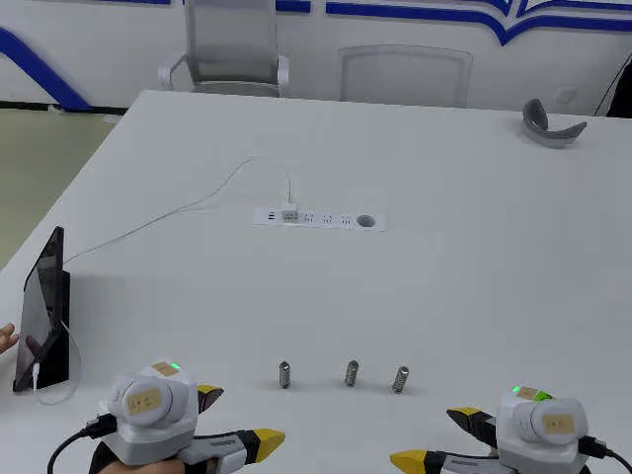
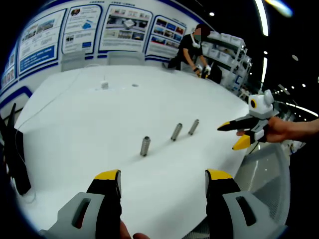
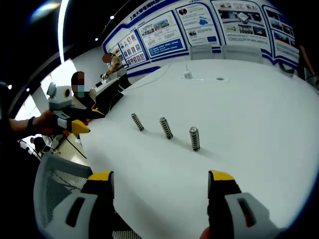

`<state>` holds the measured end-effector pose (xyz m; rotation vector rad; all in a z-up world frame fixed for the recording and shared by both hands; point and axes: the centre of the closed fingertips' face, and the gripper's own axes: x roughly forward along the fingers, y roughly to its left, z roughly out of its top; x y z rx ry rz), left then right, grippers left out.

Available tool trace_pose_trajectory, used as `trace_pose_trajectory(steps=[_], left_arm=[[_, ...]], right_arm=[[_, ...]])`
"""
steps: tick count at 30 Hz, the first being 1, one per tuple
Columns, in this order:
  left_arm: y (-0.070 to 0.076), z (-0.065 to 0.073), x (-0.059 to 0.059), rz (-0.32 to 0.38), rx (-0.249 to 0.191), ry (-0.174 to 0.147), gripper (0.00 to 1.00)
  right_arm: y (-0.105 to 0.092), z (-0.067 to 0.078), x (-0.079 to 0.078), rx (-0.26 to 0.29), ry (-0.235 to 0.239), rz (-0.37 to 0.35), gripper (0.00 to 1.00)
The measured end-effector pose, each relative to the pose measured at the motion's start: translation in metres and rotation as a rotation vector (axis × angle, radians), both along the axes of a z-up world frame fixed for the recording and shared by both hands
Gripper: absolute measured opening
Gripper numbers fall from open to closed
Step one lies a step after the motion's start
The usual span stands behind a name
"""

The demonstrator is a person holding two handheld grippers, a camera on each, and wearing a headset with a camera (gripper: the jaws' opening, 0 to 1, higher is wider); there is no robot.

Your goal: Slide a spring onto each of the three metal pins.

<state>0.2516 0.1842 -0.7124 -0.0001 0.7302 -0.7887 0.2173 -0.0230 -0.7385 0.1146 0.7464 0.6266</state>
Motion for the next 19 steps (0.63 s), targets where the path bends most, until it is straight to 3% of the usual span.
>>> trace_pose_trajectory(steps=[19], left_arm=[[0.0083, -0.0047, -0.0016, 0.033, 0.018, 0.015, 0.7]], right_arm=[[0.0074, -0.0034, -0.008, -0.005, 0.01, 0.021, 0.8]])
